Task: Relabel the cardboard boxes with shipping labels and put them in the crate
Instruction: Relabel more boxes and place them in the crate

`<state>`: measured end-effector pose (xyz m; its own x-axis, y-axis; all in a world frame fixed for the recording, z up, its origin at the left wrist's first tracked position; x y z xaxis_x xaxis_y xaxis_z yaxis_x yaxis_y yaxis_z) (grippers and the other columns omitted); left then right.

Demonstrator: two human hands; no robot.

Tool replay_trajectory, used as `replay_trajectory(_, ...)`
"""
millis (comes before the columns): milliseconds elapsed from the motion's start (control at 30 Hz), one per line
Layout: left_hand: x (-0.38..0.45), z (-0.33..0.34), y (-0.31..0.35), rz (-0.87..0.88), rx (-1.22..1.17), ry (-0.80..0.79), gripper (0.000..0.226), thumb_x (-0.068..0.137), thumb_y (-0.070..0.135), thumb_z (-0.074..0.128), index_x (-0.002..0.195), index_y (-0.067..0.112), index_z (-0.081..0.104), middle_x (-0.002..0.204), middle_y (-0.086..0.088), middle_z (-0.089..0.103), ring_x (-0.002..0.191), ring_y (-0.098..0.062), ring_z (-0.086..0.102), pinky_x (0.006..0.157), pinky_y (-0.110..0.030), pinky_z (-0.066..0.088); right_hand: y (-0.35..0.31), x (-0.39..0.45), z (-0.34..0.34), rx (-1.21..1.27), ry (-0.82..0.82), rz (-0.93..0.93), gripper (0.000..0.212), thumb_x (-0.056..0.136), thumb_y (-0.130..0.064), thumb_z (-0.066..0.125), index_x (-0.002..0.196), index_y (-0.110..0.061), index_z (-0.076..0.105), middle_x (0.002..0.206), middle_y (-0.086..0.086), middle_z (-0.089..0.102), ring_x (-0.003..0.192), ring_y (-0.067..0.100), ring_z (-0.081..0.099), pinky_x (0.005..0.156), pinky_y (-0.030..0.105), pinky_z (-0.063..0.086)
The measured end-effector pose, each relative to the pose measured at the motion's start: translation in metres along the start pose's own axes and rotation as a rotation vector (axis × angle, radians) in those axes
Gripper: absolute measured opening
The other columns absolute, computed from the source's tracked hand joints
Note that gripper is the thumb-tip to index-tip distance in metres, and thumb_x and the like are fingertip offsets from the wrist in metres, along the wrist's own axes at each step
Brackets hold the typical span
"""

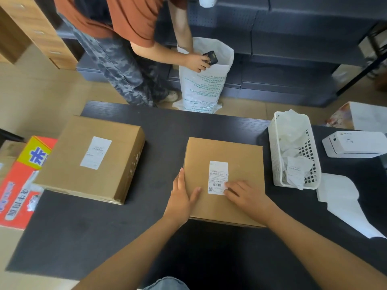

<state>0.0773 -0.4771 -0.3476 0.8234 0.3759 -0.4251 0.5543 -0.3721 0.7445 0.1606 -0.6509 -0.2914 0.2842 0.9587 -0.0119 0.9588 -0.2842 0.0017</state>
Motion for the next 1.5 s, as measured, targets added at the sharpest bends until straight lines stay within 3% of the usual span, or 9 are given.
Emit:
replay_trajectory(100,0.002,-0.001,0.002,0.074,0.173,0.054,0.084,0.093,0.056,0.042,0.152,0.023,-0.009,0.16,0.006,-0.003,0.146,-0.018,0.012,0.118,-0.038,0.021,0.002,0.002,0.002,-0.024,0.008,-0.063,0.046,0.045,-0.012,0.092,0.088,-0.009,0.076,0.097,0.012,0.072,0.08,0.024,0.071,0.067,0.032,0.059)
replay_trajectory(300,0.008,0.002,0.009,0.31,0.391,0.083,0.072,0.099,0.047,0.035,0.15,0.027,-0.012,0.154,0.012,-0.027,0.145,-0.01,-0.02,0.121,-0.035,0.001,0.008,0.008,0.018,0.008,0.051,-0.107,0.049,0.058,-0.013,0.088,0.099,-0.005,0.064,0.099,0.013,0.07,0.082,0.025,0.068,0.07,0.034,0.057)
replay_trajectory(433,0.012,0.008,0.003,0.314,0.358,0.069,0.068,0.099,0.046,0.035,0.153,0.026,-0.002,0.152,0.016,-0.029,0.146,-0.01,-0.013,0.12,-0.034,0.008,0.02,0.014,0.02,0.121,0.1,-0.104,0.052,0.064,-0.009,0.085,0.1,-0.008,0.047,0.1,0.013,0.067,0.083,0.026,0.065,0.073,0.031,0.056)
replay_trajectory(600,0.012,0.009,0.002,0.328,0.326,0.076,0.069,0.098,0.048,0.035,0.153,0.026,0.0,0.156,0.013,-0.023,0.147,-0.012,-0.009,0.12,-0.033,0.011,0.027,0.008,0.007,0.156,0.059,-0.221,0.026,0.073,-0.011,0.08,0.095,-0.005,0.069,0.105,0.015,0.068,0.088,0.029,0.067,0.072,0.036,0.058)
replay_trajectory(800,0.013,0.009,0.001,0.325,0.325,0.085,0.068,0.097,0.048,0.036,0.153,0.028,0.002,0.154,0.018,-0.026,0.147,-0.012,-0.007,0.12,-0.032,0.012,0.027,0.02,-0.003,0.118,-0.029,-0.377,0.035,0.06,-0.005,0.086,0.09,-0.009,0.071,0.099,0.01,0.07,0.082,0.024,0.067,0.071,0.027,0.055)
replay_trajectory(1000,0.011,0.008,0.003,0.331,0.307,0.091,0.068,0.097,0.048,0.037,0.153,0.028,0.004,0.154,0.019,-0.024,0.147,-0.012,-0.007,0.118,-0.03,0.011,0.024,0.025,0.006,0.092,0.004,-0.465,0.026,0.066,-0.004,0.081,0.09,-0.006,0.072,0.093,0.008,0.069,0.08,0.022,0.066,0.075,0.029,0.055)
replay_trajectory(1100,0.011,0.008,0.004,0.329,0.321,0.08,0.069,0.097,0.048,0.035,0.153,0.027,0.001,0.152,0.019,-0.028,0.147,-0.012,-0.009,0.118,-0.029,0.009,0.024,0.026,0.014,0.07,0.004,-0.435,0.019,0.076,-0.002,0.069,0.093,-0.005,0.064,0.093,0.009,0.066,0.08,0.023,0.061,0.072,0.03,0.053)
replay_trajectory(1233,0.011,0.009,0.004,0.325,0.335,0.07,0.068,0.097,0.049,0.033,0.153,0.028,-0.001,0.151,0.021,-0.031,0.147,-0.012,-0.011,0.118,-0.028,0.008,0.03,0.044,0.028,0.263,-0.041,-0.032,0.004,0.088,-0.007,0.061,0.091,-0.004,0.061,0.094,0.014,0.064,0.078,0.027,0.06,0.065,0.032,0.049)
replay_trajectory(1500,0.012,0.009,0.002,0.327,0.305,0.087,0.069,0.096,0.048,0.037,0.153,0.028,0.003,0.154,0.02,-0.023,0.147,-0.012,-0.007,0.118,-0.029,0.011,0.039,0.01,0.013,0.366,-0.042,-0.127,0.02,0.079,-0.016,0.077,0.097,-0.011,0.069,0.109,0.009,0.065,0.093,0.026,0.06,0.078,0.033,0.053)
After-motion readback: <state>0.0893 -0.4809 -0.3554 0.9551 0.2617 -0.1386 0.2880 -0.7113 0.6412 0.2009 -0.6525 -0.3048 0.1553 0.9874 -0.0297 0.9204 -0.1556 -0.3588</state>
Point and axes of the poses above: each hand's wrist, its own x-axis towards the middle knuckle, its own z-axis out of the palm, y = z × x, the point moved 5 cm from there along x, towards the middle knuckle
